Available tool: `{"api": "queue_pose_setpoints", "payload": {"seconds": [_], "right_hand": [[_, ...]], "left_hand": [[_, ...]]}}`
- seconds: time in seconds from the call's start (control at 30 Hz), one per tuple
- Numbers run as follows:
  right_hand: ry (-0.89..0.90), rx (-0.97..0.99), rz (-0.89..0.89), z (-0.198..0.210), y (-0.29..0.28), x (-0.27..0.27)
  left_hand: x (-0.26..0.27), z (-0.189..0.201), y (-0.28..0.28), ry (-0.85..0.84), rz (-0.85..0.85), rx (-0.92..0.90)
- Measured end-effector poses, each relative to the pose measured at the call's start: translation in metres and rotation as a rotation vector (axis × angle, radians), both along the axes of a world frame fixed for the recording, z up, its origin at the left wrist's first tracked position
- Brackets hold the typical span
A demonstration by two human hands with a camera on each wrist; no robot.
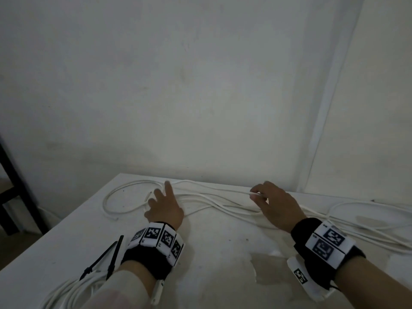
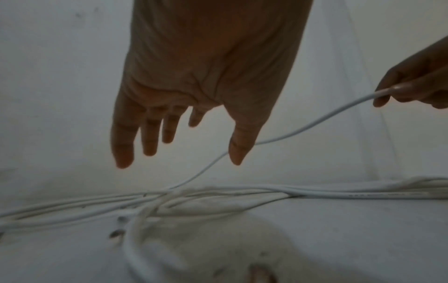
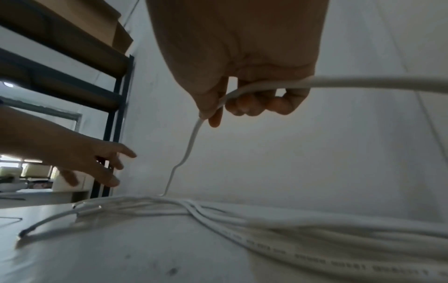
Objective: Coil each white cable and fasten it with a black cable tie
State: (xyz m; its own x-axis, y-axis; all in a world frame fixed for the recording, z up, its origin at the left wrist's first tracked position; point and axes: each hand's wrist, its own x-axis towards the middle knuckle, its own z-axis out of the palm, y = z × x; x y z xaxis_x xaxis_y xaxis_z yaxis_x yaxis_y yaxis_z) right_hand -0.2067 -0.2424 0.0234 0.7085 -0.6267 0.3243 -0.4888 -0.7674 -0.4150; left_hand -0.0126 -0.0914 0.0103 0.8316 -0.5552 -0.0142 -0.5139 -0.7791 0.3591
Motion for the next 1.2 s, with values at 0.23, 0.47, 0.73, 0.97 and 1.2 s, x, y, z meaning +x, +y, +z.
{"api": "queue_pose_setpoints", "payload": {"seconds": [0.23, 0.47, 0.73, 0.97, 1.2], "right_hand": [[-0.214, -0.084, 0.085, 0.021, 0.023, -0.026], [-0.347, -0.066, -0.064, 0.046, 0.017, -0.076], [-0.108, -0.019, -0.380, 0.056, 0.008, -0.110], [0.278, -0.030, -0.092, 0.051, 0.035, -0.081], [0.059, -0.067, -0.060, 0.054, 0.048, -0.054]], "left_hand": [[-0.035, 0.008, -0.048, -0.146, -0.461, -0.186], [-0.028, 0.006, -0.058, -0.124, -0.391, -0.449], [-0.011, 0.005, -0.036, -0.126, -0.282, -0.407], [-0.052, 0.030, -0.048, -0.226, -0.410, -0.434], [-0.087, 0.047, -0.052, -0.226, -0.563, -0.540]]}}
